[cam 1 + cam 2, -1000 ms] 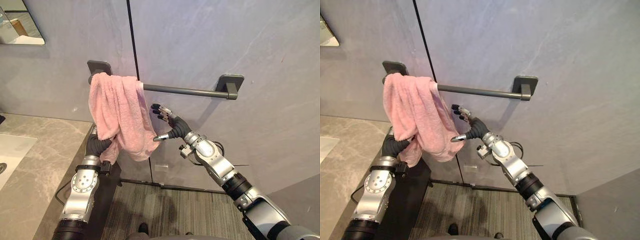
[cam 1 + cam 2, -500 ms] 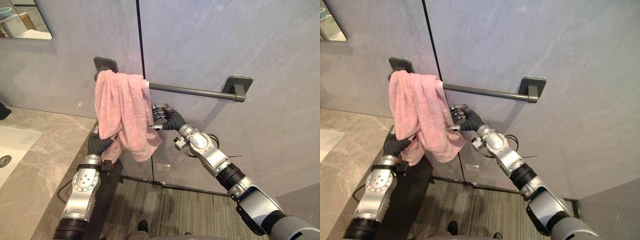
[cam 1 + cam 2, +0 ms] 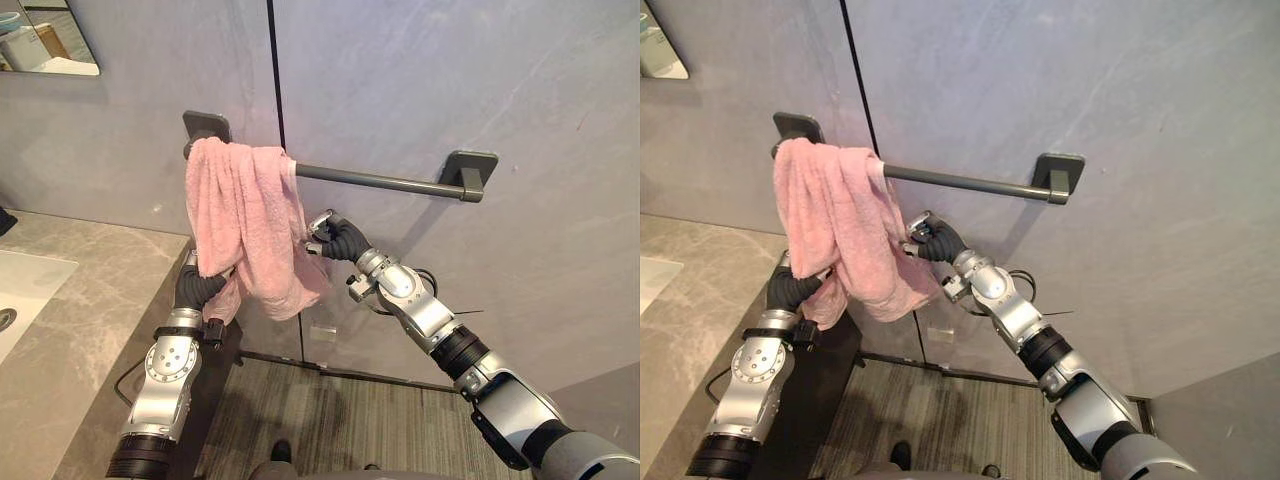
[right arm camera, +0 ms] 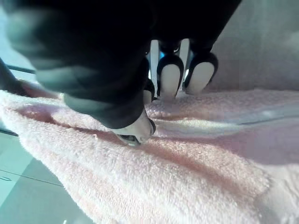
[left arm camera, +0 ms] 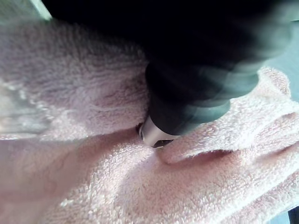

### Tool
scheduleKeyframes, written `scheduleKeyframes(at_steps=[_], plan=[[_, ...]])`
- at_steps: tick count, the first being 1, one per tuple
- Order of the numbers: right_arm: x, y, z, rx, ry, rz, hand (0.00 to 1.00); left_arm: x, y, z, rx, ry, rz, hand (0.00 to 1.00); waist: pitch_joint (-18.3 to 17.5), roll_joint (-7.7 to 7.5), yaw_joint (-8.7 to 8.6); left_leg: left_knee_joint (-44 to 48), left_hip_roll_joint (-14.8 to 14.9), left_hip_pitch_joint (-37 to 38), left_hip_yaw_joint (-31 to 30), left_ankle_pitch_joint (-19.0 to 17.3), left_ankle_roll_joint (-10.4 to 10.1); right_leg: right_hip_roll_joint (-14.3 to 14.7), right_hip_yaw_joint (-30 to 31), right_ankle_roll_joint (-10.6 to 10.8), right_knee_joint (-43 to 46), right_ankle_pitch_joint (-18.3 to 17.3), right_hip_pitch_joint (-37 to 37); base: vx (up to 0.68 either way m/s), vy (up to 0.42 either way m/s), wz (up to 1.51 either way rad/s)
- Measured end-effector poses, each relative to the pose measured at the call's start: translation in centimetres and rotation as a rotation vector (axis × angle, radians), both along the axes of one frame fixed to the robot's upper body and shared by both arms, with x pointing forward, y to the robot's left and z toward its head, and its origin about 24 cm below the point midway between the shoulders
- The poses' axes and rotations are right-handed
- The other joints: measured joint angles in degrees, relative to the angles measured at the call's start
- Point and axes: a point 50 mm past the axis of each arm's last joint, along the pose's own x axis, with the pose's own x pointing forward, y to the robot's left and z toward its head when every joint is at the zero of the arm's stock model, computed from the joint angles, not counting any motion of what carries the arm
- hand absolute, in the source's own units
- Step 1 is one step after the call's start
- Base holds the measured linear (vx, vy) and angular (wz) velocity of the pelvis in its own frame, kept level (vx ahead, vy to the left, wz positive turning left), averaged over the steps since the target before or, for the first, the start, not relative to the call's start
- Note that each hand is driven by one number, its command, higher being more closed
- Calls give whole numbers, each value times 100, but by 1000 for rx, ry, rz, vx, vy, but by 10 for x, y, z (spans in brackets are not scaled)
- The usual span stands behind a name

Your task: Organize washtable

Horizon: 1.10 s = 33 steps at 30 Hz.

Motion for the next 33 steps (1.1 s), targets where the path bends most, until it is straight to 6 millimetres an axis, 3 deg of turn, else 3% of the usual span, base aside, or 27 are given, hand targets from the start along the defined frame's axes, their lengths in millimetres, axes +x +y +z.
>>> scheduleKeyframes(at_steps=[5,6,19,28,33], plan=[[0,0,0,-1,0,-1,100,0,0,0,0,0,0,100,1,-2,-4,0,14,3,10,1,-3,6,9,-3,-4,2,0,0,0,0],[0,0,0,-1,0,-1,0,0,0,0,-1,0,0,100,1,-2,-5,0,15,4,13,2,-3,7,12,-4,-5,2,0,0,0,0],[-1,-2,-4,-6,12,-7,0,0,0,-2,-3,6,4,100,26,-51,-15,0,17,36,45,1,-4,-2,44,-6,-6,3,20,0,0,0],[-12,-20,-21,-36,46,-8,0,0,-2,-3,-28,4,12,100,28,-51,-25,-4,17,41,43,-1,-4,-6,42,-6,-6,2,25,0,0,0],[-13,-32,-21,-25,40,-34,0,-3,5,-3,-29,1,45,100,34,-56,-63,-6,21,53,54,-2,-6,-11,56,-6,-3,2,25,0,0,0]])
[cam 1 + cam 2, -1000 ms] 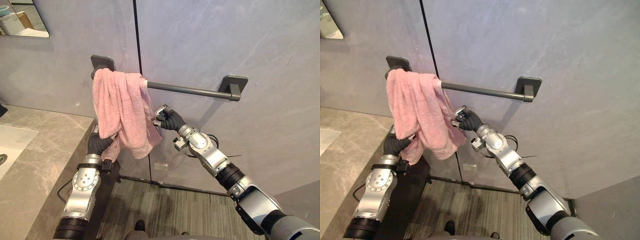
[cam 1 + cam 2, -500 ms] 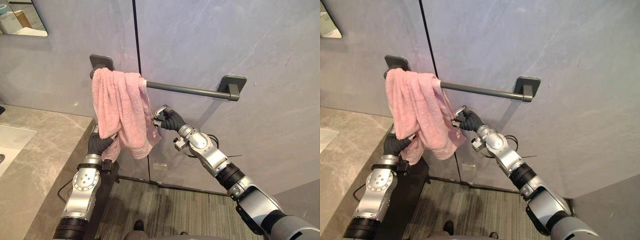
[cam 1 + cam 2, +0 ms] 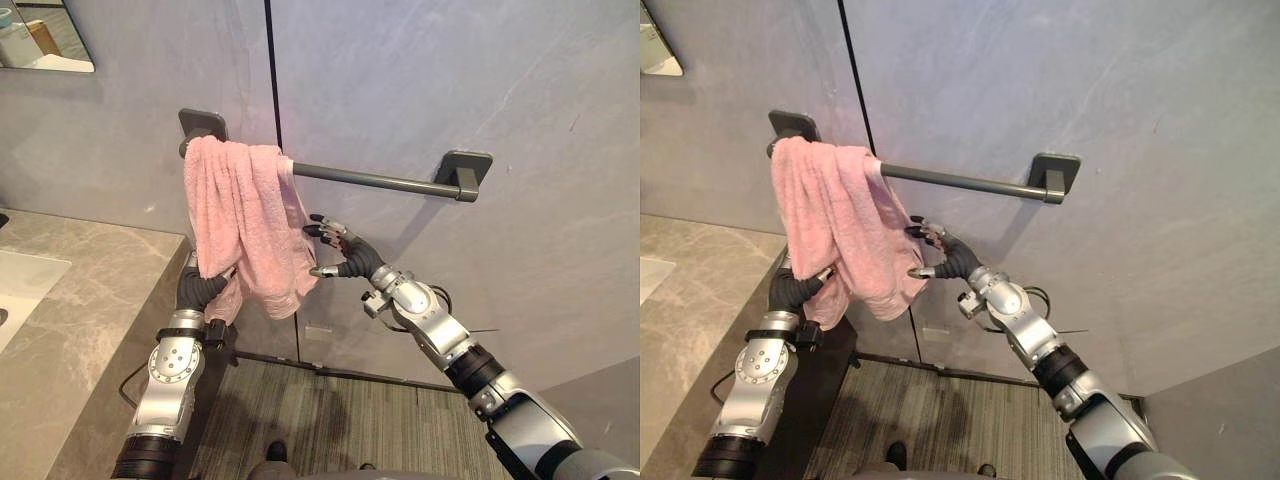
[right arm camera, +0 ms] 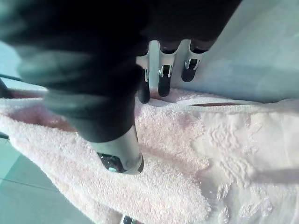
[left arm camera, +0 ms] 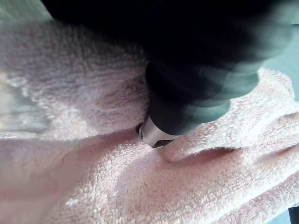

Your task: Organize washtable

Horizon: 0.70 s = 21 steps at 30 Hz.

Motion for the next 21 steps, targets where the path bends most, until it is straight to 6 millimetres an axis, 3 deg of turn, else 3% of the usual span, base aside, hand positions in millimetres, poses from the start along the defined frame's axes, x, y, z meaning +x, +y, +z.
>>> scheduleKeyframes(at_steps=[17,21], plan=[[-1,5,11,28,-29,38,0,-1,0,-2,-7,6,2,100,19,16,32,1,-2,-6,-16,-1,-2,-2,-14,0,-5,0,0,0,0,0],[3,11,23,35,-62,55,0,-1,-1,-2,-8,6,1,100,24,23,31,2,-2,-16,-26,0,-2,0,-26,-1,-16,0,1,0,0,0]])
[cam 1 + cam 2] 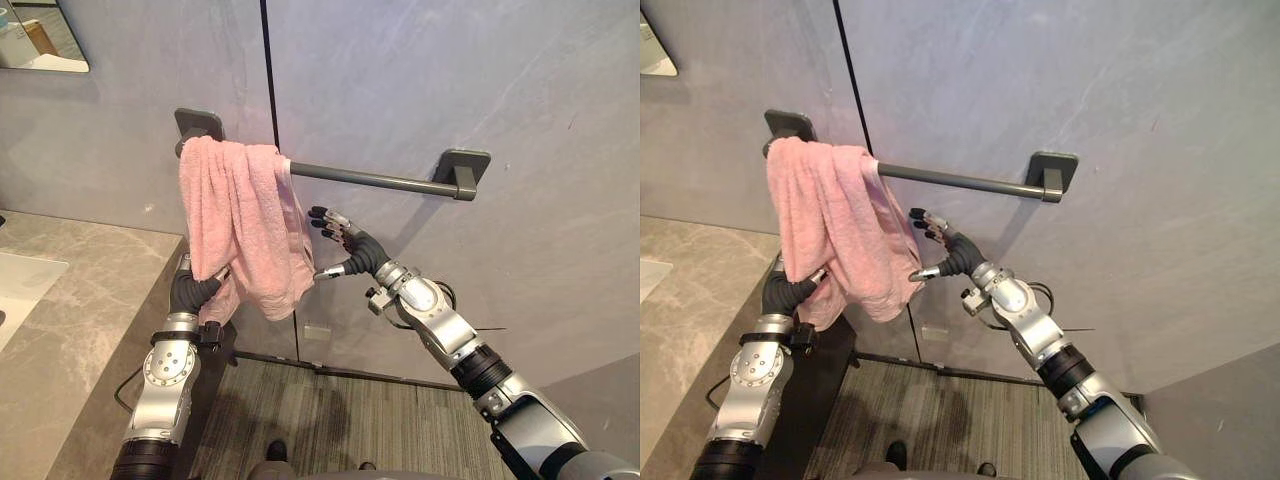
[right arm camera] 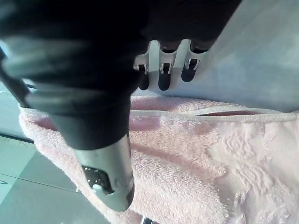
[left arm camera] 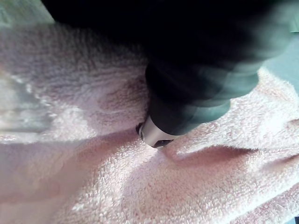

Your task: Organize washtable

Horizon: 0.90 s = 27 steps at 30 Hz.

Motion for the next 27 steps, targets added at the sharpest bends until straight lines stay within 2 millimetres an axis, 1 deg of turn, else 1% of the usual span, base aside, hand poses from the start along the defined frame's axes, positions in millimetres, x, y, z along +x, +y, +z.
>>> scheduleKeyframes(at_steps=[3,7,8,12,15,27], plan=[[3,8,10,21,-18,22,0,0,0,0,0,0,-2,100,1,1,6,1,-2,-14,-22,0,0,0,-23,0,-13,0,4,0,0,3],[7,14,9,15,-5,25,0,0,-1,0,-2,-1,-4,100,2,4,15,1,-7,-16,-47,0,0,3,-48,0,-37,0,28,0,0,3],[7,16,9,19,-2,27,100,0,-1,0,-2,-1,-4,100,3,4,20,1,-7,-17,-51,0,0,3,-51,0,-43,0,33,0,0,0],[7,18,9,32,3,16,100,1,-2,0,-2,0,-10,100,15,24,27,1,-6,-22,-58,-1,-1,3,-58,0,-50,0,36,0,0,0],[11,20,9,10,6,17,100,1,-3,0,-2,1,-12,100,49,77,21,1,-6,-24,-59,-1,-1,9,-59,-1,-51,1,36,0,0,0],[12,24,6,-3,29,19,100,1,-4,0,-3,-1,-18,100,51,80,30,4,-3,-52,-63,-10,-13,32,-55,-3,-90,2,36,0,0,0]])
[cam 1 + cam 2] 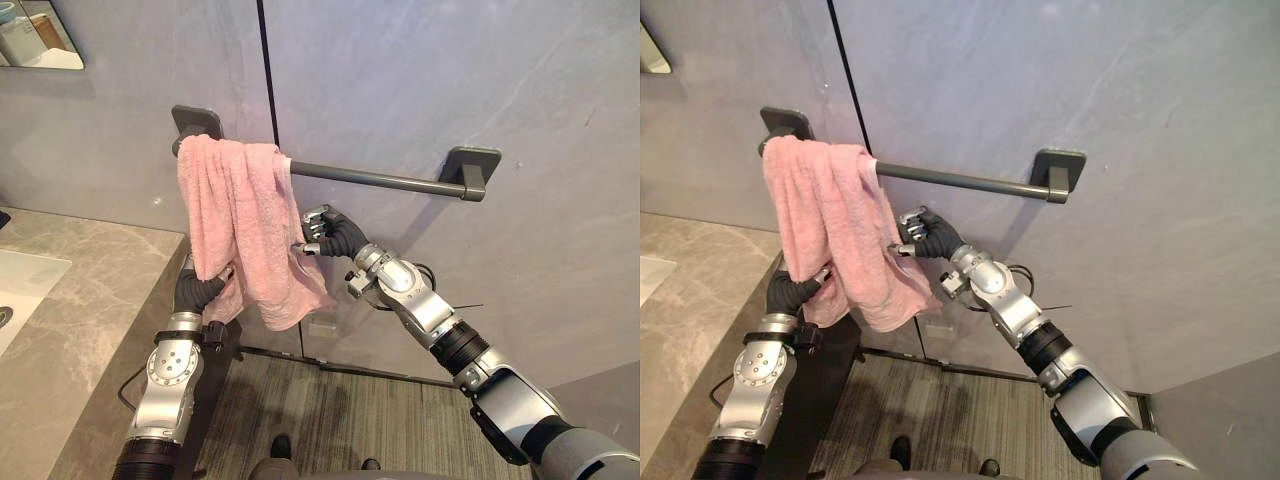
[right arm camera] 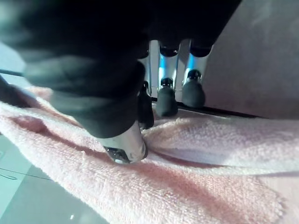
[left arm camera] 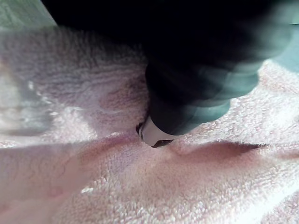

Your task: Organize washtable

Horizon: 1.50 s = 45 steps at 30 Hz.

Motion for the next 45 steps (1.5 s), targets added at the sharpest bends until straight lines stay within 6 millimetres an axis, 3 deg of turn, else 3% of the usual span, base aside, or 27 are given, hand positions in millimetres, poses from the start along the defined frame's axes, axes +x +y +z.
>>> scheduleKeyframes(at_steps=[14,15,29,34,45], plan=[[0,0,0,-1,0,2,100,0,0,0,0,0,0,100,0,0,-4,0,8,14,24,-2,-2,2,23,0,1,0,4,0,0,0],[0,0,0,-2,0,2,0,0,0,0,0,0,0,100,0,1,-5,0,8,15,25,-2,-2,1,24,0,1,0,4,0,0,0],[-1,-3,-3,-12,5,-3,0,-1,1,-1,-1,4,4,100,1,1,-18,-1,9,41,100,-8,-8,-17,62,0,2,0,7,0,0,-1],[-7,-11,-14,-23,29,0,0,-2,2,-2,-16,1,22,100,1,1,-23,-1,8,48,112,-10,-9,-20,71,0,3,0,8,0,0,-1],[-11,-24,-14,-4,19,-12,0,-2,-1,-4,-32,4,22,100,1,1,-38,-1,8,63,99,-10,-10,-22,86,0,11,0,9,0,0,0]])
